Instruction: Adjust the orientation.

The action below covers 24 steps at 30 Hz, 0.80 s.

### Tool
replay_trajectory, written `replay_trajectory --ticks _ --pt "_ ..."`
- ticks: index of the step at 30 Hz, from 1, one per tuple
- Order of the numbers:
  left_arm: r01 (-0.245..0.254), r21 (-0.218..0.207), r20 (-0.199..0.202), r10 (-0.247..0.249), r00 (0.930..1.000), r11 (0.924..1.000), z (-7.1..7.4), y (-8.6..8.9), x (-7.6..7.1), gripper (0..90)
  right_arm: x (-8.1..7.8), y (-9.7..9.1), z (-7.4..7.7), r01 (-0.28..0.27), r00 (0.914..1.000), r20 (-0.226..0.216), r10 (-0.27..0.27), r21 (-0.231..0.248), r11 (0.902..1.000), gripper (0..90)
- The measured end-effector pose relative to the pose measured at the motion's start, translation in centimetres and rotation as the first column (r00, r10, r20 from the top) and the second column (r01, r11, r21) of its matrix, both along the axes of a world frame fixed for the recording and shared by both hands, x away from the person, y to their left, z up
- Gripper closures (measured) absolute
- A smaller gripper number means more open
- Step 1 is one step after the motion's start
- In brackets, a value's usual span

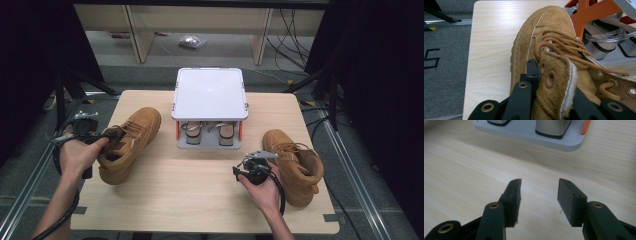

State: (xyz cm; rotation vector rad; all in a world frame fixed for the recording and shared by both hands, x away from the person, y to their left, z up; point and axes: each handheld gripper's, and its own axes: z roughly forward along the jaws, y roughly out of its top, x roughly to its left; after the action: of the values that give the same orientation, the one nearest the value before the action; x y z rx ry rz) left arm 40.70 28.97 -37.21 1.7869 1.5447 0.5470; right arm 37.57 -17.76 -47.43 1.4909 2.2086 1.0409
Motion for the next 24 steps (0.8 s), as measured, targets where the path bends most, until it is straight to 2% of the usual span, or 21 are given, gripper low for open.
replay_trajectory --ticks 3,4,5,6,8,9,11,13,14,17,18,19,20,22,24 --pt "0.0 0.004 0.007 0.0 1.0 1.0 0.2 -0.2 0.2 85.1 -0.2 0.1 0.1 0.032 0.9994 -0.011 -0.032 -0.005 0.9995 53.9" --pt "-0.001 0.005 0.01 0.001 0.9999 1.0 0.2 -0.2 0.2 85.1 -0.3 0.1 0.2 0.036 0.9992 -0.017 -0.036 0.011 0.9993 53.9" --pt "0.001 0.011 0.005 -0.001 1.0 0.9999 0.4 -0.3 0.3 85.1 -0.1 -0.2 0.1 0.009 0.9999 0.014 -0.009 -0.009 0.9999 53.9" --pt "0.001 0.008 0.014 -0.001 0.9999 1.0 0.4 -0.3 0.3 85.1 -0.1 -0.2 0.1 0.008 0.9998 0.016 -0.008 -0.012 0.9999 53.9" --pt "0.001 0.005 0.007 -0.001 1.0 1.0 0.5 -0.3 0.4 85.1 -0.2 -0.3 0.1 0.014 0.9999 0.0 -0.014 0.008 0.9999 53.9" --pt "-0.001 0.004 0.007 0.001 1.0 1.0 0.5 -0.4 0.4 85.1 -0.1 -0.4 0.1 0.007 0.9999 0.015 -0.007 0.002 1.0 53.9" --pt "-0.002 0.001 0.016 0.002 0.9999 1.0 0.5 -0.4 0.5 85.1 -0.4 -0.2 0.3 0.035 0.9993 -0.015 -0.035 0.012 0.9993 53.9" --pt "0.001 0.005 0.014 -0.001 0.9999 1.0 0.6 -0.5 0.5 85.1 -0.3 -0.4 0.3 0.028 0.9996 -0.008 -0.028 -0.002 0.9996 53.9" --pt "0.002 0.009 0.009 -0.002 1.0 1.0 0.7 -0.5 0.5 85.1 -0.2 -0.5 0.2 0.017 0.9998 0.013 -0.017 -0.009 0.9998 53.9" --pt "0.003 0.004 0.013 -0.004 0.9999 1.0 0.7 -0.5 0.6 85.1 -0.3 -0.5 0.2 0.02 0.9997 0.011 -0.02 -0.005 0.9998 53.9" --pt "0.004 0.006 0.014 -0.004 0.9999 1.0 0.8 -0.5 0.6 85.1 -0.3 -0.4 0.0 0.019 0.9997 0.014 -0.019 0.02 0.9996 53.9" --pt "0.002 0.003 0.019 -0.002 0.9998 1.0 0.8 -0.6 0.6 85.0 -0.5 -0.3 0.2 0.04 0.9992 -0.008 -0.04 0.014 0.9991 53.9" --pt "0.003 0.005 0.014 -0.003 0.9999 1.0 0.9 -0.5 0.6 85.1 -0.3 -0.6 0.1 0.016 0.9997 0.016 -0.016 -0.009 0.9998 53.9" --pt "0.002 0.003 0.021 -0.002 0.9998 1.0 1.0 -0.6 0.7 85.1 -0.4 -0.5 0.1 0.029 0.9996 -0.002 -0.029 0.005 0.9996 53.9" --pt "0.002 0.003 0.027 -0.002 0.9996 1.0 1.2 -0.6 0.7 85.1 -0.5 -0.4 0.1 0.033 0.9995 -0.002 -0.033 0.011 0.9994 53.9"
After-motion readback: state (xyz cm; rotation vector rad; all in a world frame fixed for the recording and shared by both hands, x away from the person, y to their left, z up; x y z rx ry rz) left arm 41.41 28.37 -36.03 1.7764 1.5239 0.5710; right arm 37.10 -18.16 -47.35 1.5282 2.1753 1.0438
